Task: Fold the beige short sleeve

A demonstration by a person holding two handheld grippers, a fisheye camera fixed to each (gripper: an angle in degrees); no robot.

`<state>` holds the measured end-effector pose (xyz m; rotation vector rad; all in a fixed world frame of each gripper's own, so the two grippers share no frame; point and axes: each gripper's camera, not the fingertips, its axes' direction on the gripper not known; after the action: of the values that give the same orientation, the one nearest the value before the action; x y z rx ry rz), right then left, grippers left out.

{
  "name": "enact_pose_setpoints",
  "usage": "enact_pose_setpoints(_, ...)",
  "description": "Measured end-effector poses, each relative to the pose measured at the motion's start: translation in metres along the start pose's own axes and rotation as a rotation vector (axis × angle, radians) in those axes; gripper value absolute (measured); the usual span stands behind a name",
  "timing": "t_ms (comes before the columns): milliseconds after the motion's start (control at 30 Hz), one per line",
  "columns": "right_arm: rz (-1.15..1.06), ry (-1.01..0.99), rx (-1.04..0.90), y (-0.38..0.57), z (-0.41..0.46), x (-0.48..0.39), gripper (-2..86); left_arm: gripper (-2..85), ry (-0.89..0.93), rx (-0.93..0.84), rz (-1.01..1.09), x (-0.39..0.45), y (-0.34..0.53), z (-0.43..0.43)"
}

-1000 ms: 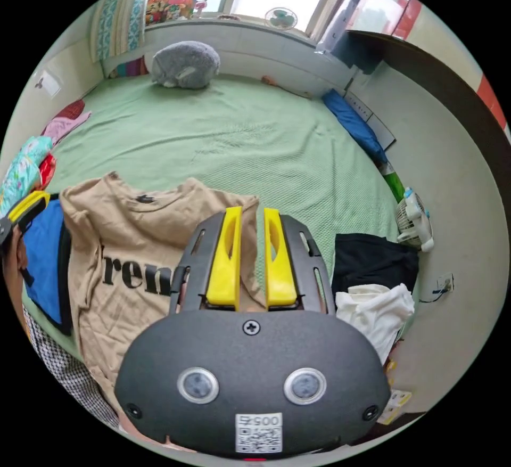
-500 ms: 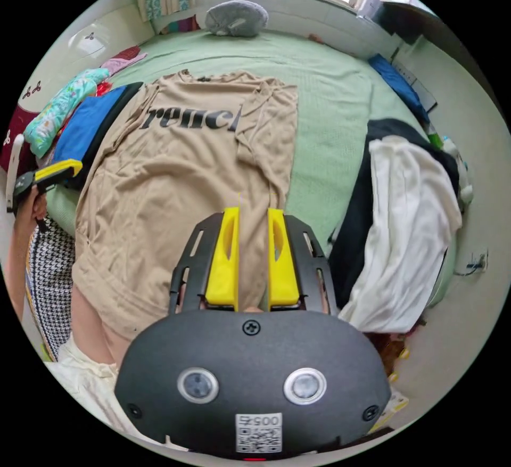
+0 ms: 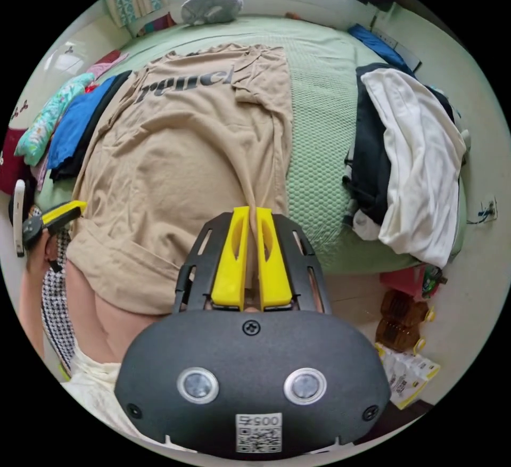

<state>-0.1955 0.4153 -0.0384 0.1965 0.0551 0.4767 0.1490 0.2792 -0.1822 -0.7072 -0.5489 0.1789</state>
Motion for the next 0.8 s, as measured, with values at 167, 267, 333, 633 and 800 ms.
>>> enact_pose_setpoints(167,0.049,-0.031,0.001,0.004,0.005,0.008,-1.2,-0.5,0.077,0.028,-0.049,-0.011,0.011,-0.002)
enact_pose_setpoints(267,0.032,0.000,-0.021,0.000,0.008,0.004,-1.2,-0.6,0.093,0.018,-0.065,-0.012,0.009,-0.006)
enact_pose_setpoints(333,0.010,0.027,-0.035,-0.003,0.009,0.000,-1.2,-0.6,0.097,0.010,-0.073,-0.012,0.006,-0.012)
enact_pose_setpoints(633,0.024,0.013,-0.075,-0.014,0.017,0.000,-0.4,-0.6,0.152,0.173,-0.115,0.007,-0.022,-0.095)
enact_pose_setpoints(800,0.003,0.055,-0.116,-0.022,0.020,-0.007,0.2,-0.6,0.162,0.258,-0.103,0.034,-0.055,-0.137)
